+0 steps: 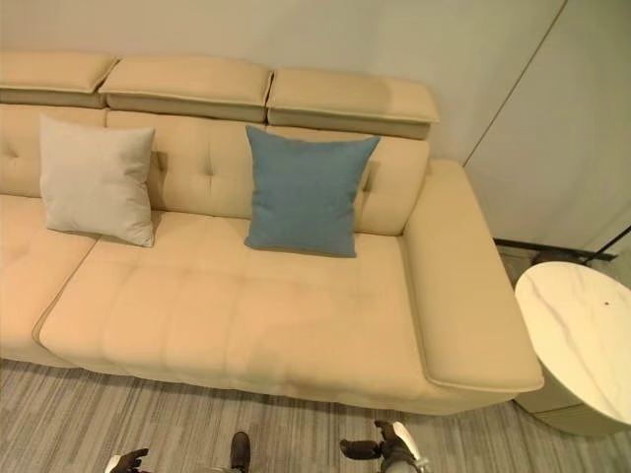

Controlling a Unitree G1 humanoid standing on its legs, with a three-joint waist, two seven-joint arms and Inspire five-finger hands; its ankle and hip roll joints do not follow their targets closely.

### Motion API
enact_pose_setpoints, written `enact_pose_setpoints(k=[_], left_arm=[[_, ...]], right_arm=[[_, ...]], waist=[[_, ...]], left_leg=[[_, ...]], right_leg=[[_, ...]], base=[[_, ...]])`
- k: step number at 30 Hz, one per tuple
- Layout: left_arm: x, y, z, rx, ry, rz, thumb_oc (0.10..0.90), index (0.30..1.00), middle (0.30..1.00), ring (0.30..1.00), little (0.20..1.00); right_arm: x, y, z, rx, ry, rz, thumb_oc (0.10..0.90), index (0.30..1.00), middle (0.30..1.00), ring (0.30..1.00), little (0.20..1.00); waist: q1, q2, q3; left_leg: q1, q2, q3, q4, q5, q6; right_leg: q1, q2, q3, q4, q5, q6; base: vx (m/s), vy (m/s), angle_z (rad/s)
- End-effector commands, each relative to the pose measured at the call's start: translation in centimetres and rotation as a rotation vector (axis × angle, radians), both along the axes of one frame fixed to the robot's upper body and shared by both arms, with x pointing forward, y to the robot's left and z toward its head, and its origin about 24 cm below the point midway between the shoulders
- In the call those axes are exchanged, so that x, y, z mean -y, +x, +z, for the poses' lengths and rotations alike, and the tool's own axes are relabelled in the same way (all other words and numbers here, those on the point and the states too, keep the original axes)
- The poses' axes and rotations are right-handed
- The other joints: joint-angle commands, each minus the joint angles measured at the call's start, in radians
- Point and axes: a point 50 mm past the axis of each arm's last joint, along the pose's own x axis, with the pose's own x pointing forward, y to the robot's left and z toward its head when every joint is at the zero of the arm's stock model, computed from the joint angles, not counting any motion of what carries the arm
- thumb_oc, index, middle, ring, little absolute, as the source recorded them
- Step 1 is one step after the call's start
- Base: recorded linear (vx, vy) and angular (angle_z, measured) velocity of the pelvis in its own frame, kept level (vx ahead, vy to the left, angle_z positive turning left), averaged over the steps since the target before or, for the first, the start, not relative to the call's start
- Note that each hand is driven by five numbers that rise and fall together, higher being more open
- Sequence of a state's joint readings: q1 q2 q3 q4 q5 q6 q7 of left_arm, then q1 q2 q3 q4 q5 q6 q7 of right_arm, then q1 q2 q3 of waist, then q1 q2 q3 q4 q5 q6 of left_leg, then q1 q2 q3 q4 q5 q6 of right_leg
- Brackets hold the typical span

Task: Pick up all the scattered cushions and arrange them neatly on the sofa.

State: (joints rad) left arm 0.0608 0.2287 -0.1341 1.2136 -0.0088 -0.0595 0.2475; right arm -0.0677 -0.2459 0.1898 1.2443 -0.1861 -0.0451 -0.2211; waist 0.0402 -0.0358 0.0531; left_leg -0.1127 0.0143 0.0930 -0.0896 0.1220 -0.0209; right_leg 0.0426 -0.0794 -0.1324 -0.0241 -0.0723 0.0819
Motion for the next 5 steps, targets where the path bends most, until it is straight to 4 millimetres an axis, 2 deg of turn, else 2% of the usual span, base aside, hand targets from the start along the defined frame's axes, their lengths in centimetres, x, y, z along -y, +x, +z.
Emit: enact_pose_setpoints(k=[1,5], left_arm=[[-0.11,3.23,0.71,0.080,0.016,-0.048,0.800,0.900,0.900,0.900,0.900],[0.04,2.95,0.57,0.063,0.012,-0.062,0.800,0.900,0.900,0.900,0.900]], right_arm=[[1.86,1.66,1.11,0.056,-0.071,0.012,0.800,0.900,0.900,0.900,0.900],[1.93,1.13,0.91,0.038,-0.070,0.004,0.800,0.900,0.900,0.900,0.900]], waist=[[-0.008,-0.022,0.006],[-0.013,-0.017,0.003]], left_leg=[[0.072,-0.022,-0.054,0.029,-0.159,0.014],[0.090,-0.016,-0.056,0.012,-0.150,0.007]], right_leg=[[-0.053,-0.020,-0.001,-0.033,0.076,0.048],[-0.037,-0.016,-0.005,-0.046,0.077,0.046]], base=[[0.00,-0.038,-0.08],[0.00,-0.024,-0.04]])
